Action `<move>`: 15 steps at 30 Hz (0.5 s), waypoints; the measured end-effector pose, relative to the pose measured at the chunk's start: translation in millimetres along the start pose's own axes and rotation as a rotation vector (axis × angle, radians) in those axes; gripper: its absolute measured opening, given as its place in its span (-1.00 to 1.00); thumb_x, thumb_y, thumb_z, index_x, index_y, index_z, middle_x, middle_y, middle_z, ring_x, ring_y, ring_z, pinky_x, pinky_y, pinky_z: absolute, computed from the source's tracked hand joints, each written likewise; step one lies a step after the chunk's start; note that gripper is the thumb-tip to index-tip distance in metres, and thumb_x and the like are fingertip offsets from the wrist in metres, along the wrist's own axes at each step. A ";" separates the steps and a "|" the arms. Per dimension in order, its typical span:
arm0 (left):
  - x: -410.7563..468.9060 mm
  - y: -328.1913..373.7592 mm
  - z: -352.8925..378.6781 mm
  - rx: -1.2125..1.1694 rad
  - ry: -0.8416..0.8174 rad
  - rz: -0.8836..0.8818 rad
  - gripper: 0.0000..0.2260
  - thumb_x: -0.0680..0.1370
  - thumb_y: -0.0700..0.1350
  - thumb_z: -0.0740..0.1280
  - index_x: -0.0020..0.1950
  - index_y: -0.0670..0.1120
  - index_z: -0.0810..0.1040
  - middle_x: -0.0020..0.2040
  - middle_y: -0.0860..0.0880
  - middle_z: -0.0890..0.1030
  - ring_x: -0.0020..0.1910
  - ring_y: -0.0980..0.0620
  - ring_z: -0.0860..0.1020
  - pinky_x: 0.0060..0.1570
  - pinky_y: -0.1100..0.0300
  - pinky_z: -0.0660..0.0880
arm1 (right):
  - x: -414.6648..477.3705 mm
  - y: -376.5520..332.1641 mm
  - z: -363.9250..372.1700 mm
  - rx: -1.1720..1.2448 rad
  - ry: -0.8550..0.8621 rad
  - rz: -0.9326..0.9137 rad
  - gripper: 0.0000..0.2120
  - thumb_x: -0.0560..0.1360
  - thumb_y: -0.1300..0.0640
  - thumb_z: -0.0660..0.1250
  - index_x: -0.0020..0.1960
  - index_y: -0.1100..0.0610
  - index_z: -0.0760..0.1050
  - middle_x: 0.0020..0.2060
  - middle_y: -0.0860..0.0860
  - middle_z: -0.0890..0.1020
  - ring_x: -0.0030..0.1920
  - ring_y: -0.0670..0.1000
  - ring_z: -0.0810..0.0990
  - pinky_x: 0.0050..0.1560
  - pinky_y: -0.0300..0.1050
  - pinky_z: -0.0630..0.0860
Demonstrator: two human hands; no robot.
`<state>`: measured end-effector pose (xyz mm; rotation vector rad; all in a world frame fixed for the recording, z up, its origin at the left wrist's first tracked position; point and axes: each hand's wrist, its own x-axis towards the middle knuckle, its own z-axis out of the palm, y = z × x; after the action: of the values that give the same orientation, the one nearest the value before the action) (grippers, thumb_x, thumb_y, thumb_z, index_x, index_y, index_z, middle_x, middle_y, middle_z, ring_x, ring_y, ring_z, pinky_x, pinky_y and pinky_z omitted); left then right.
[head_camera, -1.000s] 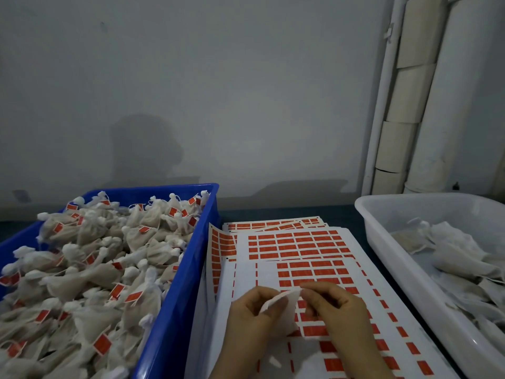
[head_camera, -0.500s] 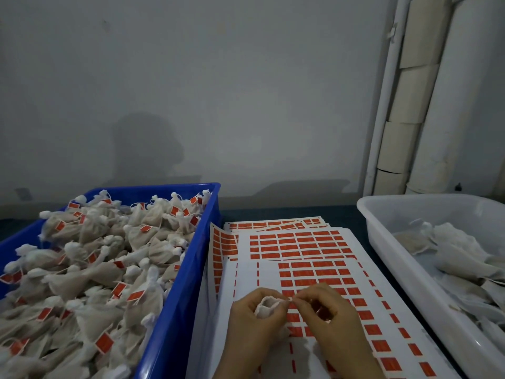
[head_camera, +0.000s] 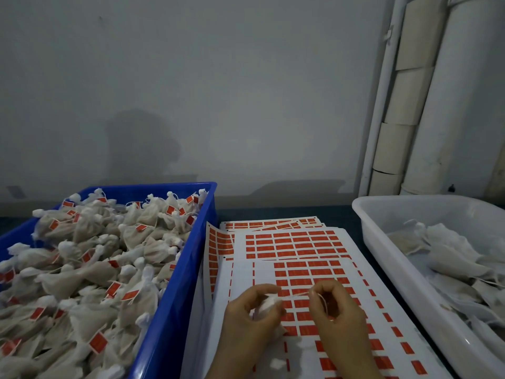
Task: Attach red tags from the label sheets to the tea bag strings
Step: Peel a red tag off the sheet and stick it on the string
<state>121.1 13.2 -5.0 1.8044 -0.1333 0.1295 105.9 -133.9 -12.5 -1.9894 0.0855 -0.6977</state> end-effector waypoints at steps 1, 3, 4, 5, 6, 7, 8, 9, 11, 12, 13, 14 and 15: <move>-0.6 0.9 0.0 -0.023 -0.008 -0.018 -0.83 0.40 0.00 0.46 -0.03 0.13 0.58 -0.12 0.30 0.63 -0.05 0.32 0.58 -0.20 0.48 0.51 | 0.1 0.5 0.0 -0.008 -0.005 0.005 -0.83 0.43 0.14 0.39 -0.22 -0.07 0.44 -0.30 -0.28 0.54 -0.27 -0.18 0.55 -0.38 -0.59 0.36; -1.3 2.3 0.7 -0.024 -0.018 -0.037 -0.83 0.40 0.03 0.47 -0.05 0.14 0.58 -0.11 0.34 0.61 -0.06 0.28 0.59 -0.21 0.49 0.49 | 0.4 0.1 -0.7 -0.015 0.013 0.015 -0.82 0.43 0.13 0.39 -0.23 -0.08 0.43 -0.31 -0.30 0.53 -0.29 -0.18 0.55 -0.43 -0.58 0.34; -1.1 2.3 0.9 -0.015 -0.013 -0.038 -0.83 0.39 0.04 0.47 -0.05 0.14 0.58 -0.08 0.32 0.61 -0.05 0.24 0.59 -0.19 0.48 0.49 | 0.4 -0.6 -1.3 -0.014 0.026 0.022 -0.81 0.43 0.13 0.39 -0.23 -0.09 0.42 -0.31 -0.30 0.52 -0.29 -0.18 0.54 -0.44 -0.57 0.33; -0.6 1.8 0.8 -0.013 -0.004 -0.036 -0.82 0.38 0.04 0.47 -0.06 0.13 0.58 -0.05 0.30 0.60 -0.04 0.21 0.58 -0.15 0.45 0.50 | 0.5 -1.2 -1.7 -0.015 0.037 0.021 -0.81 0.43 0.14 0.39 -0.23 -0.09 0.42 -0.31 -0.31 0.52 -0.29 -0.18 0.54 -0.44 -0.57 0.31; 0.0 0.9 0.3 -0.018 0.005 -0.032 -0.82 0.38 0.04 0.48 -0.06 0.12 0.58 -0.04 0.28 0.60 -0.02 0.19 0.58 -0.09 0.40 0.52 | 0.6 -1.6 -2.0 -0.020 0.039 0.016 -0.80 0.43 0.14 0.40 -0.23 -0.09 0.41 -0.31 -0.30 0.52 -0.29 -0.18 0.54 -0.43 -0.57 0.31; 0.3 0.1 -0.6 -0.021 0.010 -0.029 -0.82 0.38 0.04 0.48 -0.05 0.12 0.59 -0.03 0.27 0.60 -0.02 0.18 0.58 -0.04 0.34 0.53 | 0.0 -1.7 -2.1 -0.024 0.031 0.009 -0.79 0.42 0.16 0.40 -0.22 -0.10 0.41 -0.30 -0.29 0.52 -0.29 -0.17 0.55 -0.42 -0.56 0.33; 0.5 -0.4 -1.5 -0.020 0.012 -0.028 -0.83 0.38 0.03 0.47 -0.05 0.11 0.59 -0.04 0.27 0.60 -0.01 0.17 0.58 0.00 0.30 0.54 | -1.0 -1.8 -2.3 -0.034 0.012 -0.003 -0.77 0.42 0.17 0.41 -0.20 -0.11 0.42 -0.29 -0.29 0.53 -0.27 -0.16 0.55 -0.40 -0.56 0.34; 0.6 -0.8 -2.3 -0.016 0.013 -0.027 -0.84 0.39 0.03 0.46 -0.06 0.11 0.59 -0.05 0.28 0.61 -0.01 0.18 0.58 0.01 0.31 0.54 | -2.0 -1.8 -2.0 -0.041 -0.008 -0.027 -0.75 0.41 0.18 0.42 -0.16 -0.13 0.42 -0.25 -0.30 0.53 -0.24 -0.16 0.56 -0.36 -0.56 0.35; 0.9 -1.4 -3.1 0.002 0.022 -0.017 -0.88 0.41 0.04 0.44 -0.08 0.12 0.59 -0.09 0.30 0.61 -0.04 0.24 0.58 -0.07 0.42 0.52 | -4.3 -6.4 -1.2 -0.039 -0.065 -0.080 -0.69 0.40 0.13 0.42 -0.03 -0.21 0.41 -0.08 -0.40 0.49 -0.11 -0.21 0.55 -0.21 -0.55 0.35; 1.0 -1.7 -2.8 0.022 0.023 -0.007 -0.88 0.41 0.05 0.43 -0.08 0.12 0.59 -0.08 0.30 0.61 -0.04 0.25 0.57 -0.09 0.46 0.49 | -5.6 -7.7 -0.2 -0.036 -0.108 -0.115 -0.66 0.40 0.06 0.41 0.03 -0.26 0.38 -0.01 -0.45 0.44 -0.04 -0.26 0.53 -0.09 -0.53 0.35; 1.1 -2.0 -2.1 0.044 0.022 0.007 -0.89 0.42 0.06 0.42 -0.08 0.13 0.58 -0.06 0.29 0.60 -0.03 0.22 0.56 -0.08 0.47 0.46 | -6.7 -8.4 1.7 -0.047 -0.157 -0.151 -0.65 0.39 -0.02 0.38 0.07 -0.31 0.35 0.03 -0.49 0.39 0.00 -0.31 0.49 0.02 -0.49 0.33; 1.2 -2.3 -1.4 0.062 0.020 0.018 -0.89 0.42 0.07 0.42 -0.09 0.14 0.58 -0.05 0.27 0.61 -0.01 0.20 0.56 -0.06 0.48 0.44 | -7.4 -9.5 3.5 -0.074 -0.196 -0.183 -0.63 0.37 -0.08 0.33 0.10 -0.34 0.31 0.05 -0.50 0.37 0.01 -0.34 0.48 0.10 -0.44 0.31; 1.4 -2.4 -0.8 0.071 0.020 0.024 -0.90 0.42 0.06 0.42 -0.09 0.15 0.58 -0.05 0.26 0.61 -0.01 0.18 0.56 -0.06 0.47 0.44 | -7.9 -10.0 4.7 -0.099 -0.209 -0.223 -0.63 0.37 -0.11 0.30 0.13 -0.33 0.30 0.07 -0.46 0.39 -0.01 -0.31 0.49 0.14 -0.37 0.35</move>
<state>122.8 14.5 -6.9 1.8718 -0.1376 0.1708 99.5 -122.4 -9.3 -2.1775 -0.2347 -0.6314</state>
